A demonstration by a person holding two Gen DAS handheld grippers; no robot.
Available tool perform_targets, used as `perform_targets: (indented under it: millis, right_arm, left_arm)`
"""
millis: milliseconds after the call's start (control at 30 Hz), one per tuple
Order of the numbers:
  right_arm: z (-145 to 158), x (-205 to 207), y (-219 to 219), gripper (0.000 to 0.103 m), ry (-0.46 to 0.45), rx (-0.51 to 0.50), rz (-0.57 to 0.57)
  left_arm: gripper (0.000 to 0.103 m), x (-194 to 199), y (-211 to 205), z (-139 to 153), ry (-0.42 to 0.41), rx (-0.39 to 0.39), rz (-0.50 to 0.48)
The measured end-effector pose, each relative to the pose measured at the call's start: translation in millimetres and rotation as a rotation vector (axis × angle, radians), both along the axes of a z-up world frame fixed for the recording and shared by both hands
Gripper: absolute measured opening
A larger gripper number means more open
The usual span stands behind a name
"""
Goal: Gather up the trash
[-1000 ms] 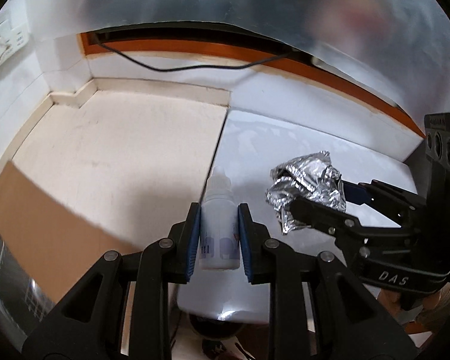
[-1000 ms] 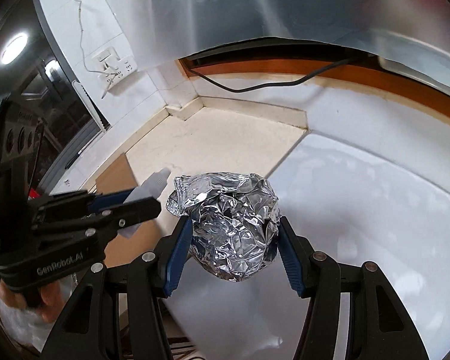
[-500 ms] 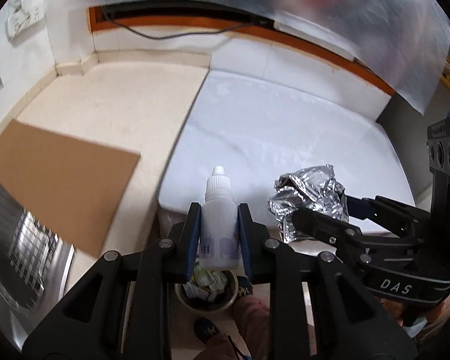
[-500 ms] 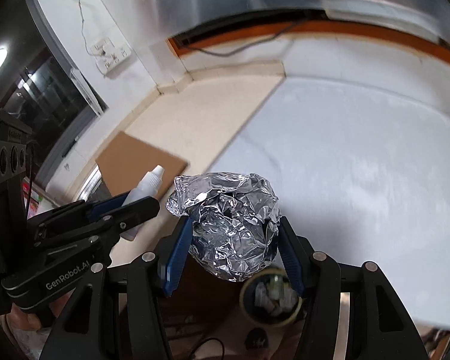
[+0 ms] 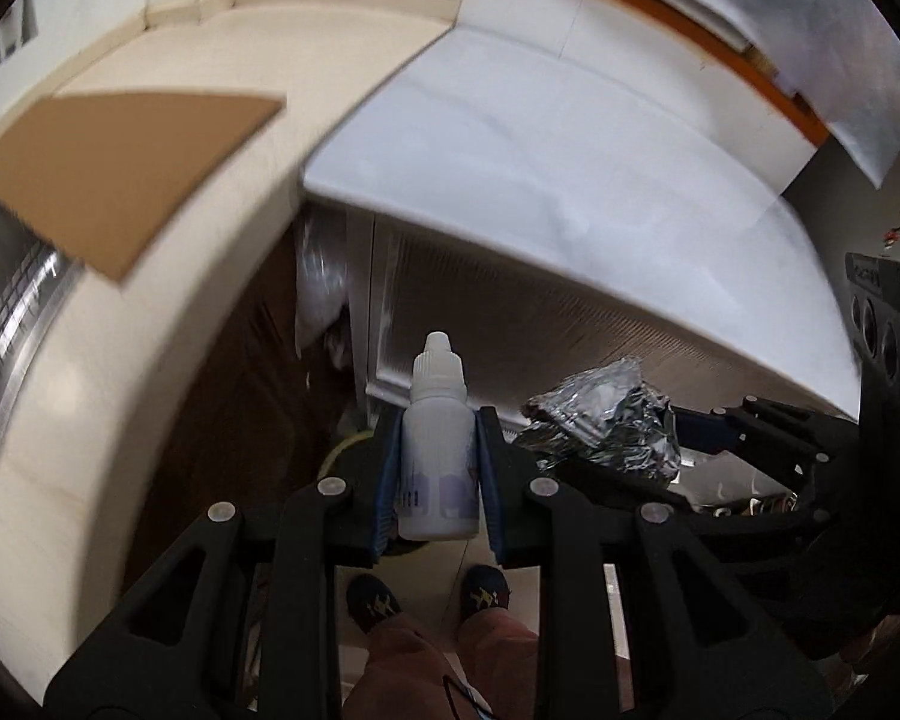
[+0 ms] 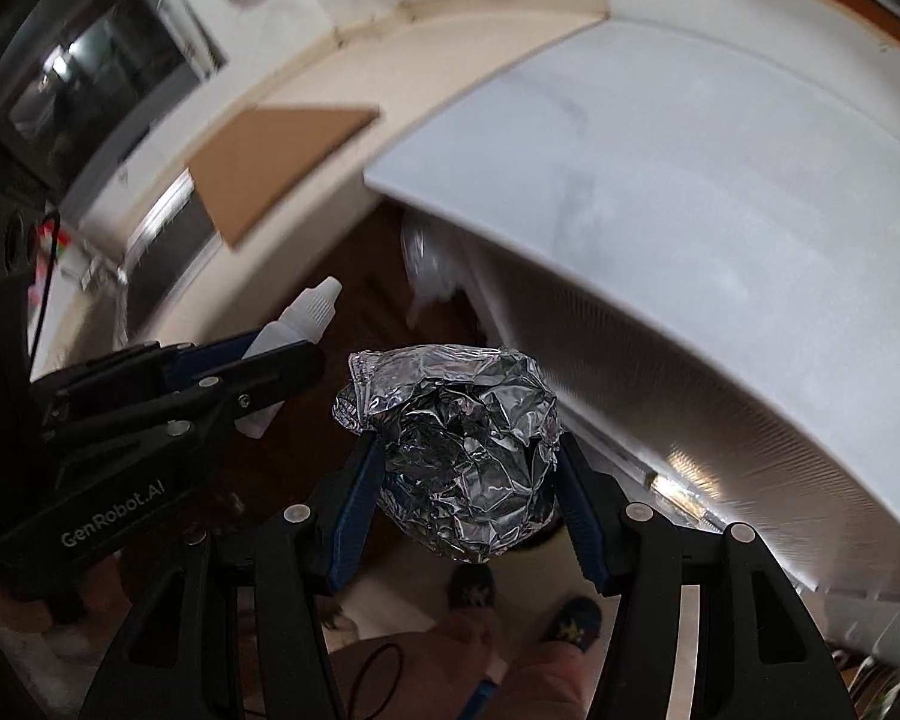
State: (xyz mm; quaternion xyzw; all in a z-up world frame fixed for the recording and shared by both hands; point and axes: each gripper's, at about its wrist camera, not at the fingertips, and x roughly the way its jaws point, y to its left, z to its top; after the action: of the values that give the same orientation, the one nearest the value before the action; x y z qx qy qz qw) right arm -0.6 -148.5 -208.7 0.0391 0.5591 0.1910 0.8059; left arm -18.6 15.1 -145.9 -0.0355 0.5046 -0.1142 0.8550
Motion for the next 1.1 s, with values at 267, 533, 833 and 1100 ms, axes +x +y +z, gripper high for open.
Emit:
perform_targets:
  millis: [267,533,833,1100]
  right_arm:
    - [-92.3,-2.9,8.2,0.056,0.060,-0.062,0.079]
    - [-209.6,3.4,13.2,0.057,0.138,-0.077,0.056]
    - [-333.7,30.4,21.1,0.058,0.216,-0.061,-0.012]
    - [-385.2,30.2,13.9,0.080,0.235,-0.072,-0.024]
  left_arm:
    - [0.021,-0.5,-2.0,-88.1,0.063,-0.023,0.076]
    - [0.021,7.5,9.8,-200.0,0.120,-0.023,0.109]
    - [0.027,33.7,21.2,-307.9,0.197,0.021,0.066]
    - [0.080,38.6,35.4,-339.9,0.232,0.054,0.086]
